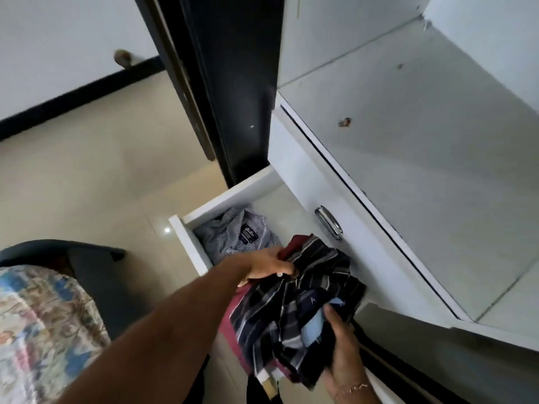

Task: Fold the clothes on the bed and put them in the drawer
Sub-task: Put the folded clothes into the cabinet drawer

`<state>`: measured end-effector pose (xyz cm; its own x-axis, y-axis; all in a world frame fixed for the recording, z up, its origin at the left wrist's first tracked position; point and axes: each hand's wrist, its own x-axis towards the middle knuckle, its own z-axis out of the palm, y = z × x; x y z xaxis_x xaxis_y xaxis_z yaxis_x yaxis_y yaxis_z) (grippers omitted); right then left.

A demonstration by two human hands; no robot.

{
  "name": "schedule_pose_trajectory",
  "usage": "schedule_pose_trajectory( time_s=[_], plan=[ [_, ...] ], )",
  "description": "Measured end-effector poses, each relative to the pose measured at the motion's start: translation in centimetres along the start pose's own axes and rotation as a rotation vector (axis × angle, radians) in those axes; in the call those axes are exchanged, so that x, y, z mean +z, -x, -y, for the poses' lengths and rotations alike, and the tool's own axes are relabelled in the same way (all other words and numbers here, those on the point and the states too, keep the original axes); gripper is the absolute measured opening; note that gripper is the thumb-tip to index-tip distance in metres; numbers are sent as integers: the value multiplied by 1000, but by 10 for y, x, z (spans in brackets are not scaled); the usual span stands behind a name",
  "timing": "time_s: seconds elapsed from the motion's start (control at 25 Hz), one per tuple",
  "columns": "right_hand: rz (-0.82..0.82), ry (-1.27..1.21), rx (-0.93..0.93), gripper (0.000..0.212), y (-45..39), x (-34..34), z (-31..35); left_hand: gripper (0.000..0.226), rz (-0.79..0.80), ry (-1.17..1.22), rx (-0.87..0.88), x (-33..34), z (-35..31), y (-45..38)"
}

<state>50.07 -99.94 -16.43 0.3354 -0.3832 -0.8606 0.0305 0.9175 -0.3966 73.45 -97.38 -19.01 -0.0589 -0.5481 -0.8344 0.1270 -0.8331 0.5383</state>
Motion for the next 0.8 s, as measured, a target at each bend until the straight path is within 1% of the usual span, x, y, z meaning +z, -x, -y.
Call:
schedule_pose_trajectory(
  time_s=[0.04,0.08,0.12,0.16,0.2,0.28,0.32,0.36,0.44,0.52,0.56,0.64,0.72,0.76,0.8],
  plan=[
    [-34,-29,-26,57,-18,3,-6,69,-40,-34,9,-8,8,-20],
    [-121,5,-35,63,-37,9,-8,79,-65,-35,24,-15,17,-35],
    [-227,16,-59,65,-56,12,-13,84,-68,-12,43,-20,29,-47],
    [-298,43,-78,65,-71,15,-14,85,-45,16,54,-23,35,-53],
    [-377,74,-106,62,-83,15,-15,87,2,40,66,-25,41,-55],
    [-451,132,-191,48,-100,16,-9,100,88,21,101,-26,50,-58],
    [-477,149,-239,50,-111,13,-8,112,98,-32,120,-26,56,-64],
    [-491,178,-288,56,-120,10,-7,124,90,-110,147,-24,62,-76],
    [-573,284,-367,66,-138,5,-13,135,25,-278,203,-19,73,-102],
    [-654,349,-404,69,-147,7,-20,136,-44,-449,260,-10,81,-124],
    [-682,361,-389,68,-147,10,-21,132,-66,-515,269,-4,82,-130],
    [-803,400,-338,68,-149,18,-23,122,-106,-615,286,7,85,-143],
    [-895,544,-339,73,-145,35,-25,118,-161,-704,309,18,89,-152],
    [-872,684,-423,75,-142,43,-27,115,-184,-726,314,21,93,-153],
    [-794,875,-565,77,-141,45,-27,113,-211,-747,304,22,98,-150]
  ],
)
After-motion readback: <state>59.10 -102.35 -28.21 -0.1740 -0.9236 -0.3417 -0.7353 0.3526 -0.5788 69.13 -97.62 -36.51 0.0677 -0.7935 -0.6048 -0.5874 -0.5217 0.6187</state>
